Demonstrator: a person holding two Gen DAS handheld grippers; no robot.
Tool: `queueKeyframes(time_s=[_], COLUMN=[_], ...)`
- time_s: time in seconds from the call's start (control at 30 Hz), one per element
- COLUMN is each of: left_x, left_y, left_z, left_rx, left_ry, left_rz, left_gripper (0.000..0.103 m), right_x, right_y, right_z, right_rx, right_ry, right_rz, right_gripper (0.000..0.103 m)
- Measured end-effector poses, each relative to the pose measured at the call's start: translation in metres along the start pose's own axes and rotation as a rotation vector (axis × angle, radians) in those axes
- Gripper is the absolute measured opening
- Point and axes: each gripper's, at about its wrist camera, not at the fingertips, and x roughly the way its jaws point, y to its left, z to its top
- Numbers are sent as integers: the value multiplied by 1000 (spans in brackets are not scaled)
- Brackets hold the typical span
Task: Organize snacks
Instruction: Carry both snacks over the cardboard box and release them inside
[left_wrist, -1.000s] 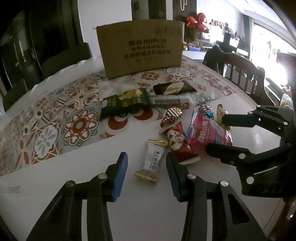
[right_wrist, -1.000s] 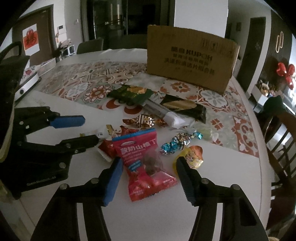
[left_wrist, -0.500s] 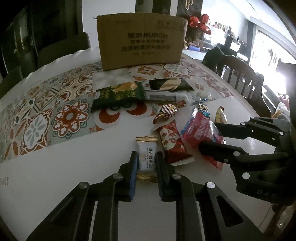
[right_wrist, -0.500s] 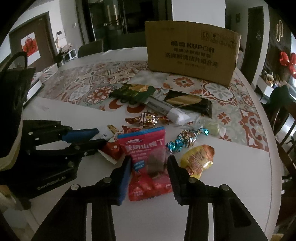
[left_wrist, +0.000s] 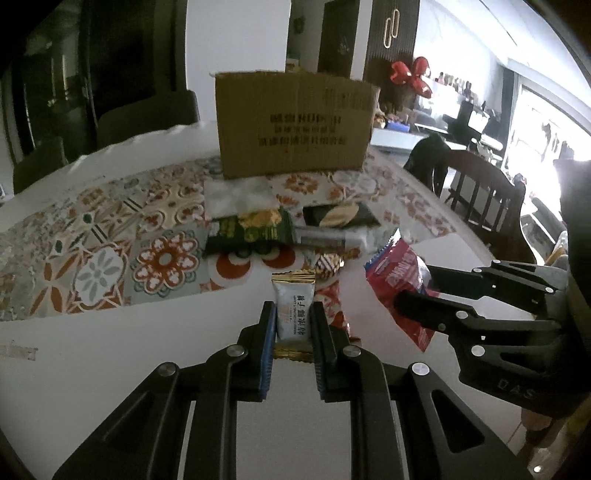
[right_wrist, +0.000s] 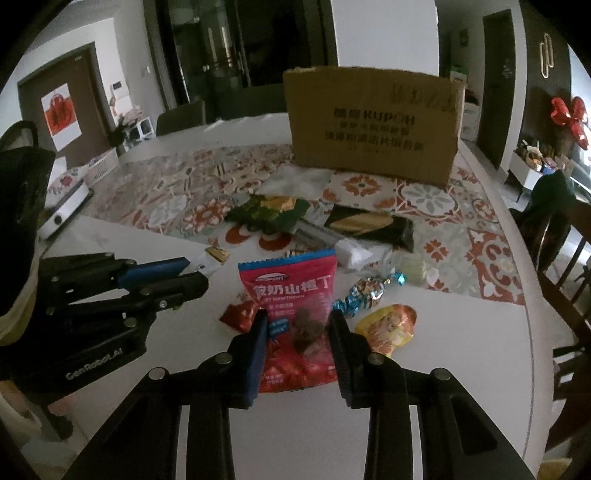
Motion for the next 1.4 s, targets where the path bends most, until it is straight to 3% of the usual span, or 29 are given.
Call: queueKeyframes(time_s=[0.43,0.8,1.1,1.4], left_x=[-53,-75,-65,-34], left_y=[-11,-17,-11,1], left_z=[34,89,138,188], left_rx=[24,66,60,49], left_ry=[-111,-246,-300,-287], left_rz=[49,71,75,53], left_gripper=[19,19,19,19], right_x=[-42,-73,-75,-60], right_y=[-2,-12,-34,-54], right_z=[28,71,119,168], right_rx=[1,1,26,11], right_ry=[-142,-282,-331,-337], right_rz=[0,-31,-34,-56], right_gripper=[34,34,34,34])
